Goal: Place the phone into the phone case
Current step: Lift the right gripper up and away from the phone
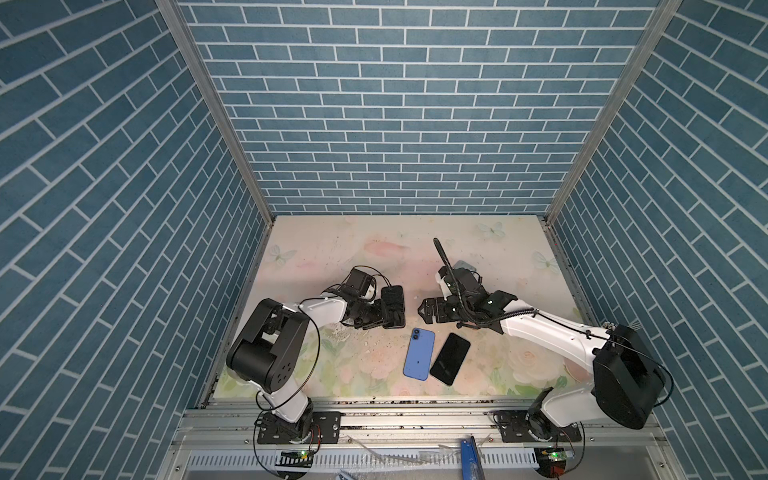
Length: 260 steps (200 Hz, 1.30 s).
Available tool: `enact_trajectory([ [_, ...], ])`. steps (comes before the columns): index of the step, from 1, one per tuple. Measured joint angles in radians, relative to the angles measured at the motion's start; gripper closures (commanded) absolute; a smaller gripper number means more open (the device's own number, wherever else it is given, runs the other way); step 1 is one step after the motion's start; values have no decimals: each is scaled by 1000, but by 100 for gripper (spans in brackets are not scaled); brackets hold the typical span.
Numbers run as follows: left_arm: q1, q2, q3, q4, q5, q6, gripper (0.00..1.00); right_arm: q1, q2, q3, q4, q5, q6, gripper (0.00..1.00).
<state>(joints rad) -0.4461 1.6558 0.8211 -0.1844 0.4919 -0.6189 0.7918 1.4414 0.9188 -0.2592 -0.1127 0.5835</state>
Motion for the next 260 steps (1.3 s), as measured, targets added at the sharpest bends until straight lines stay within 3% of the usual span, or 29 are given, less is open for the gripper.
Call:
enact_trajectory([
  [11, -3, -13, -2, 3, -5, 11, 18, 0, 1, 0, 38, -23, -9, 6],
  [17, -3, -23, -5, 5, -8, 8, 1, 0, 3, 0, 66, -32, -14, 6],
  [76, -3, -132, -78, 24, -63, 10, 0, 0, 193, 29, 357, -49, -73, 12],
  [90, -3, -126, -78, 40, -60, 13, 9, 0, 215, 41, 371, -39, -64, 15],
  [118, -3, -104, -79, 62, -51, 4, 35, 0, 230, 121, 297, -14, -55, 18],
  [135, -3, -93, -82, 63, -49, 5, 46, 0, 229, 165, 250, -14, -39, 29],
  [161, -3, -77, -90, 46, -47, -4, 52, 0, 225, 169, 182, -72, 11, 50],
  [209, -3, -200, -212, 50, -59, -45, 57, 0, 194, 88, 75, -186, 79, 48],
  [260, -3, -212, -212, 33, -75, -77, 58, 0, 182, 190, -59, -228, 61, 46],
])
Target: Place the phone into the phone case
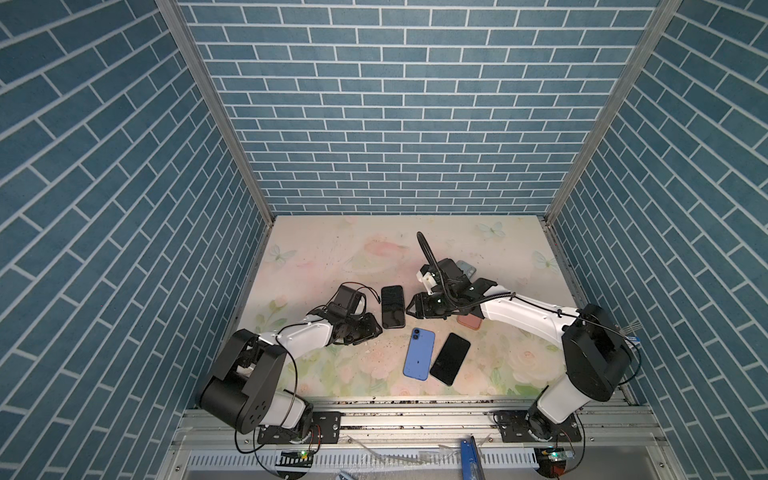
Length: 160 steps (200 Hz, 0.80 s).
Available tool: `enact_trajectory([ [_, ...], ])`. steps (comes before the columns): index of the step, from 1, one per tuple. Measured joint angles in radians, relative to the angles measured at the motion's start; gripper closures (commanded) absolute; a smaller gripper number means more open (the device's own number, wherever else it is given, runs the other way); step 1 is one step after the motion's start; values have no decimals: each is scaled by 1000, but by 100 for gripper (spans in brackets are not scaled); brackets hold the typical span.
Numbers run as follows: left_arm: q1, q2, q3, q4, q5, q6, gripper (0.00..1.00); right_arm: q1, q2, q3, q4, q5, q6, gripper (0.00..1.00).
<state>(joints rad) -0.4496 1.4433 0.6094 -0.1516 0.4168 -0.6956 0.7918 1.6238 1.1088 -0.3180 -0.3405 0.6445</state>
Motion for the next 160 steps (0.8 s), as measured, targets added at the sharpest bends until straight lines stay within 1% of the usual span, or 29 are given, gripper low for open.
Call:
enact_trajectory([
  [22, 0, 44, 61, -27, -9, 6, 58, 0, -18, 9, -20, 4, -26, 44],
  [39, 0, 67, 102, -46, -10, 14, 58, 0, -19, 9, -23, 28, -33, 46],
  [90, 0, 102, 155, -129, -16, 50, 58, 0, -6, 9, 14, 53, -31, 48],
  [124, 0, 144, 199, -201, -23, 73, 58, 0, 18, 9, -17, 82, -32, 48],
  [144, 0, 167, 224, -240, -19, 81, 58, 0, 19, 9, -31, 82, -33, 48],
  [160, 0, 183, 246, -266, -10, 82, 58, 0, 19, 7, -40, 78, -43, 50],
])
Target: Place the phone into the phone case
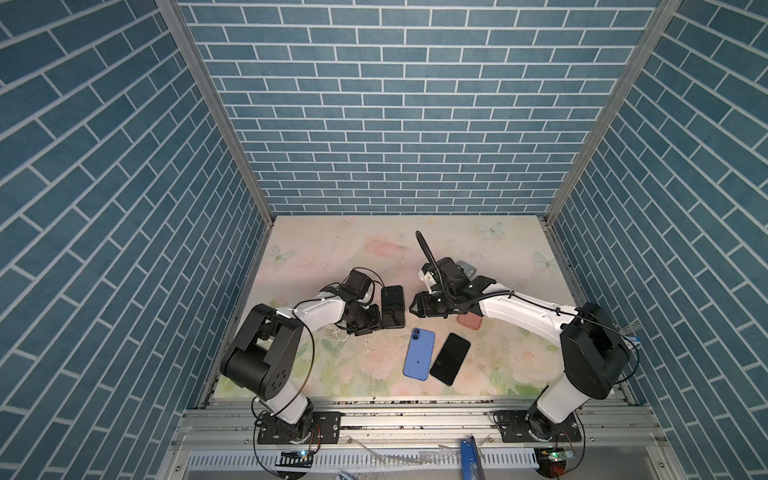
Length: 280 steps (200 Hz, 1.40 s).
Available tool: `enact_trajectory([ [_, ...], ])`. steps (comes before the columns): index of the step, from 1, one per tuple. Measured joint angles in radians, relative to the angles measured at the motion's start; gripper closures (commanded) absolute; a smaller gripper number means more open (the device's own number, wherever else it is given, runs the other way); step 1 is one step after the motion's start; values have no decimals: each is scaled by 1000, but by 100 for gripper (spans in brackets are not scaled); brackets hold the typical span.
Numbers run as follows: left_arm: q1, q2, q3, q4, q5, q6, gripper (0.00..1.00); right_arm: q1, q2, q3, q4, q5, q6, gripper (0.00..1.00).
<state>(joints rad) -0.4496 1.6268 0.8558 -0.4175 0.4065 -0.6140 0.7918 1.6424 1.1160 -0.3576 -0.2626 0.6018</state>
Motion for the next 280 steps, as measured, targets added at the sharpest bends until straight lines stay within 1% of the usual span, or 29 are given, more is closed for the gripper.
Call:
enact_trajectory([
  [54, 0, 31, 92, -103, 42, -2, 58, 0, -1, -11, -16, -34, 1, 52],
  [75, 0, 31, 134, -143, 65, -1, 58, 0, 9, 5, -28, -43, 6, 53],
  [97, 0, 30, 151, -146, 90, -7, 58, 1, 27, 37, -49, -64, 16, 54],
  [133, 0, 29, 150, -153, 83, -11, 58, 1, 60, 90, -55, -105, 29, 54],
  [163, 0, 3, 111, -141, 43, -33, 59, 1, 114, 146, -59, -116, 28, 56],
  [190, 0, -31, 62, -120, 29, -76, 59, 2, 146, 149, -57, -131, 29, 58],
  [237, -1, -28, 64, -116, 27, -94, 59, 35, 164, 149, -61, -81, 10, 56],
  [280, -1, -5, 77, -111, 28, -94, 59, 40, 169, 149, -76, -108, -33, 55],
])
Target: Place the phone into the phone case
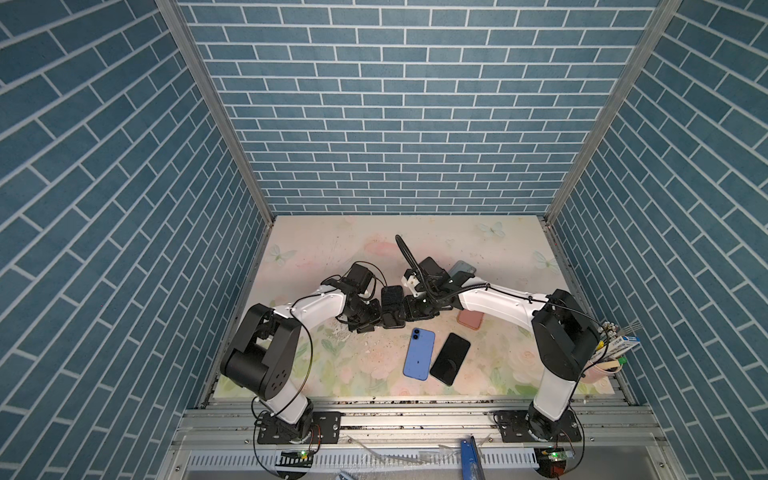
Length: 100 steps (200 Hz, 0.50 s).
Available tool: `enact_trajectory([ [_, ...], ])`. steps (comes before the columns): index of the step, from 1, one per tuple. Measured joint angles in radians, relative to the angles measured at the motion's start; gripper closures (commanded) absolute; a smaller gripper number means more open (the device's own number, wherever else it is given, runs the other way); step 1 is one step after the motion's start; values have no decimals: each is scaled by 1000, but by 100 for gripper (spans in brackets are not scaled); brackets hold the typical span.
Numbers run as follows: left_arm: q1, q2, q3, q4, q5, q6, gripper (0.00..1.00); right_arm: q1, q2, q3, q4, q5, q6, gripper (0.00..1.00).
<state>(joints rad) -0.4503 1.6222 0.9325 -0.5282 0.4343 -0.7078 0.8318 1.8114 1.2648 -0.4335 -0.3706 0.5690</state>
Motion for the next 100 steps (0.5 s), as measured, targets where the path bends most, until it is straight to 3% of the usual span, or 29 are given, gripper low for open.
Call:
enact_trajectory([
  [100, 0, 8, 82, -130, 27, 80, 58, -6, -4, 98, -66, -55, -9, 54],
])
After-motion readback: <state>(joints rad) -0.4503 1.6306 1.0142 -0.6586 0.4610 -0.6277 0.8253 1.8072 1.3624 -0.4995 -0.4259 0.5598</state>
